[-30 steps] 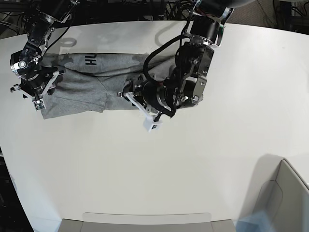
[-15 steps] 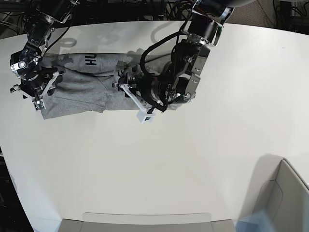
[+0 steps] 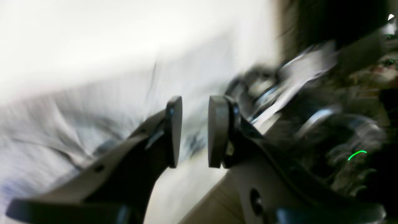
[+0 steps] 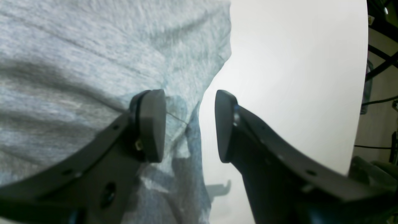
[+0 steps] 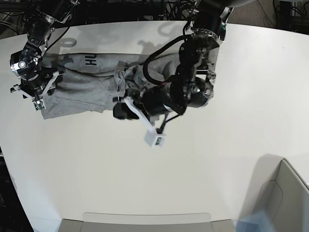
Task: Fold the T-shirt properly
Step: 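Fold the strip end held by the left gripper toward the right gripper, then release with the left gripper and press the folded bundle with the right gripper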
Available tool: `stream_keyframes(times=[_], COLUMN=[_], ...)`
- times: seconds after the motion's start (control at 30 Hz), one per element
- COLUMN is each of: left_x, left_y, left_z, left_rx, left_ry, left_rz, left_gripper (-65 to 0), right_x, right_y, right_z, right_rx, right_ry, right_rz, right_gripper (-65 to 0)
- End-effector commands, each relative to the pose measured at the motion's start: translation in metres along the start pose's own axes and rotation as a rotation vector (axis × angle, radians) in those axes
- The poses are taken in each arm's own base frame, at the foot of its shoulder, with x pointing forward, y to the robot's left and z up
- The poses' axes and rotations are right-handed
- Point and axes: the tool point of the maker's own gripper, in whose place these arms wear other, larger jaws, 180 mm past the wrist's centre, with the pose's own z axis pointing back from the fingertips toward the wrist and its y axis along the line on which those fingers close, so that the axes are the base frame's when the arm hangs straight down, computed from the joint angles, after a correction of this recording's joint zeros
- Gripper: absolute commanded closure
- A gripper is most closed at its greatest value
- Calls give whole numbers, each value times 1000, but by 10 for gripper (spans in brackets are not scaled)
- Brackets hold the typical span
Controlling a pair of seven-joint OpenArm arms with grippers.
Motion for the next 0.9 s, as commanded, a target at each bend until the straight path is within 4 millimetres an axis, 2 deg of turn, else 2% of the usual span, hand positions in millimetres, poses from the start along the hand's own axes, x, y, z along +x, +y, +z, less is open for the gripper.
stream_keyframes(times=[0.0, 0.07, 0.13, 0.27, 0.37, 0.47, 0.53, 0.6, 0.67, 0.87], left_x=[9, 17, 13, 26, 28, 23, 20, 17, 17, 17], left_y=[-4, 11, 38, 101, 134, 152, 159, 163, 164, 174], left_z=[6, 11, 19, 50, 71, 83, 87, 90, 90, 97], left_rx=[-9, 23, 84, 245, 328, 377, 394, 407, 409, 442], left_ry=[-41, -83, -104, -250, -313, -322, -324, -323, -324, -311], left_rz=[-3, 25, 44, 48, 63, 84, 100, 111, 111, 85], left_gripper=[-155, -155, -155, -155, -155, -155, -155, -155, -155, -155], right_x=[16, 21, 28, 63, 104, 153, 178, 185, 181, 147], right_y=[-9, -9, -9, 15, 47, 102, 144, 177, 199, 214], right_z=[5, 7, 12, 17, 33, 59, 76, 88, 92, 88], right_rx=[-18, -22, -30, 3, 39, 126, 209, 277, 323, 424], right_ry=[-51, -67, -88, -165, -278, -423, -502, -518, -465, -292], right_rz=[15, 14, 19, 76, 111, 156, 186, 228, 291, 288], right_gripper=[-260, -260, -260, -260, -260, -260, -260, -260, -260, -260])
